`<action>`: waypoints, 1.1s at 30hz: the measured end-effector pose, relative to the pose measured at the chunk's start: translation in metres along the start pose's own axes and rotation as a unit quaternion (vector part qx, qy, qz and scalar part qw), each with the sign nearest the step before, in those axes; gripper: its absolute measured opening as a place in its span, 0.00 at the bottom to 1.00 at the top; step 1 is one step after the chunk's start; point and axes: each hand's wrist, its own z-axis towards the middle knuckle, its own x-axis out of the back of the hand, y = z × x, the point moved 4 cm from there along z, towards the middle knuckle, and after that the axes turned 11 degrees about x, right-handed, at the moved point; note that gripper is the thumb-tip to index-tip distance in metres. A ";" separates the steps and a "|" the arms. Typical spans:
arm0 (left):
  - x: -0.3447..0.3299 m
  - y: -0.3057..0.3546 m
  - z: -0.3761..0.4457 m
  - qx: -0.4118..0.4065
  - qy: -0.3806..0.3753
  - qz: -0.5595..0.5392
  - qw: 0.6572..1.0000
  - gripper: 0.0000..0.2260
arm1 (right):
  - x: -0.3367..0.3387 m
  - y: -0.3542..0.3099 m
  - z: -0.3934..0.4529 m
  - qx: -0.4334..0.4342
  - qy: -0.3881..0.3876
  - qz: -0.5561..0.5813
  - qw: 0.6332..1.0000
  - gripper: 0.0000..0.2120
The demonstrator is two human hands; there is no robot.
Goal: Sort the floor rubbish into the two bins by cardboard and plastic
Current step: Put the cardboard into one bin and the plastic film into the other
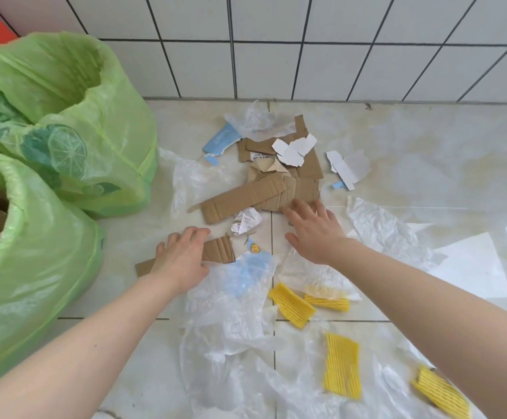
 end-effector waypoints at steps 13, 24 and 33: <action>-0.004 -0.042 -0.002 0.063 -0.015 -0.026 0.998 0.32 | -0.006 -0.015 -0.022 -0.031 0.085 -0.065 0.994 0.09; 0.003 -0.048 0.011 0.099 -0.112 -0.312 0.938 0.14 | 0.000 -0.084 0.032 0.121 0.123 -0.024 0.985 0.15; 0.012 -0.040 0.011 0.050 -0.021 -0.298 0.953 0.10 | -0.005 -0.083 0.034 0.106 0.113 0.073 0.985 0.14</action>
